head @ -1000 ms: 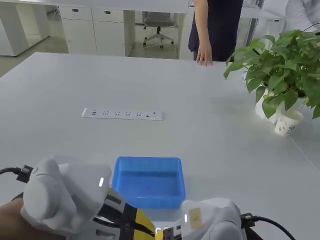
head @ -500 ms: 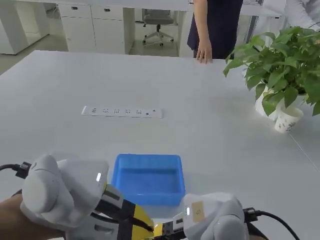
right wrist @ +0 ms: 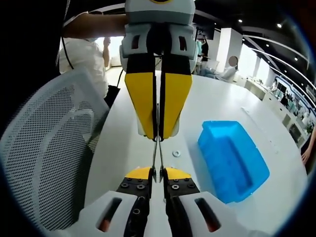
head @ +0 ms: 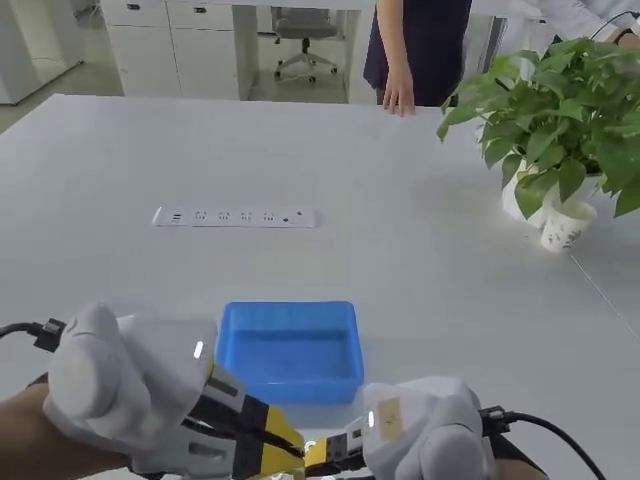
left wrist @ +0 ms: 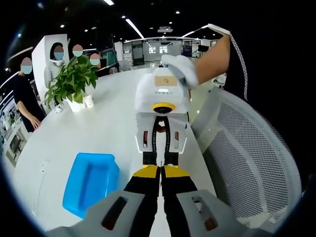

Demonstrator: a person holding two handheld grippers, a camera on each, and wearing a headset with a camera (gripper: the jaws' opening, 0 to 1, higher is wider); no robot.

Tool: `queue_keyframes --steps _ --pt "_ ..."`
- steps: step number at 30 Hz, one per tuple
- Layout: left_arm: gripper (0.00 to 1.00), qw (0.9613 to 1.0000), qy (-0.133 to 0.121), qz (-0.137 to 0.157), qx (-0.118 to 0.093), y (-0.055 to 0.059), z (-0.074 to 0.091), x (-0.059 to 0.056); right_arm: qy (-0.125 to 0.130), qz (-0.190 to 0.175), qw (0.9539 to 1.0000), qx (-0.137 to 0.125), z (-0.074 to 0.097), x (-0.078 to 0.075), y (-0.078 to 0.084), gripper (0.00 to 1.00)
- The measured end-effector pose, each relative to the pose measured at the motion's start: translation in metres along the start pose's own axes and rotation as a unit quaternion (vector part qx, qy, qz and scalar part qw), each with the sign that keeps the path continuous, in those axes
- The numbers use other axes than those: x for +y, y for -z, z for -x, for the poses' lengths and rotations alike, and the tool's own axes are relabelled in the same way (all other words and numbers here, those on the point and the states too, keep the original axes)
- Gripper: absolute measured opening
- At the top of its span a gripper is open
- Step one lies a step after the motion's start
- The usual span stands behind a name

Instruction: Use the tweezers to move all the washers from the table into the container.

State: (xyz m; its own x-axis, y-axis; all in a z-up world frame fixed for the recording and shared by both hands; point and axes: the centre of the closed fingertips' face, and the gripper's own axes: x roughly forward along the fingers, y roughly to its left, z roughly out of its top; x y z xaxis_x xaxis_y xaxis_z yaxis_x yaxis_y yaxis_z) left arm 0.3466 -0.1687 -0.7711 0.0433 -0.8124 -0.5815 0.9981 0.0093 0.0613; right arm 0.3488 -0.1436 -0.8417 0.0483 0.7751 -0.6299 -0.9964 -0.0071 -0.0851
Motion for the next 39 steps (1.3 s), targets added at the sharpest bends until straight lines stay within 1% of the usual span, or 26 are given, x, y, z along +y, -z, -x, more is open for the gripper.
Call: queue_keyframes --steps 4,8,16,26,39 --pt "0.04 1.0 0.006 0.0 0.001 0.001 -0.002 0.003 0.008 0.001 1.0 0.002 -0.001 -0.003 0.001 0.1" --pt "0.04 0.9999 0.012 -0.005 0.006 0.002 -0.005 0.006 0.009 0.001 0.9999 0.005 -0.001 -0.005 0.004 0.1" --pt "0.05 0.9998 0.018 -0.01 0.008 0.003 -0.01 0.008 0.016 -0.008 0.9998 0.008 -0.001 -0.009 0.011 0.11" --pt "0.05 0.9997 0.024 -0.011 0.002 0.002 -0.02 0.013 0.022 -0.016 0.9995 0.015 0.002 -0.014 0.02 0.11" --pt "0.05 0.9995 0.029 -0.011 -0.005 0.003 -0.027 0.014 0.026 -0.017 0.9992 0.025 0.004 -0.015 0.028 0.11"
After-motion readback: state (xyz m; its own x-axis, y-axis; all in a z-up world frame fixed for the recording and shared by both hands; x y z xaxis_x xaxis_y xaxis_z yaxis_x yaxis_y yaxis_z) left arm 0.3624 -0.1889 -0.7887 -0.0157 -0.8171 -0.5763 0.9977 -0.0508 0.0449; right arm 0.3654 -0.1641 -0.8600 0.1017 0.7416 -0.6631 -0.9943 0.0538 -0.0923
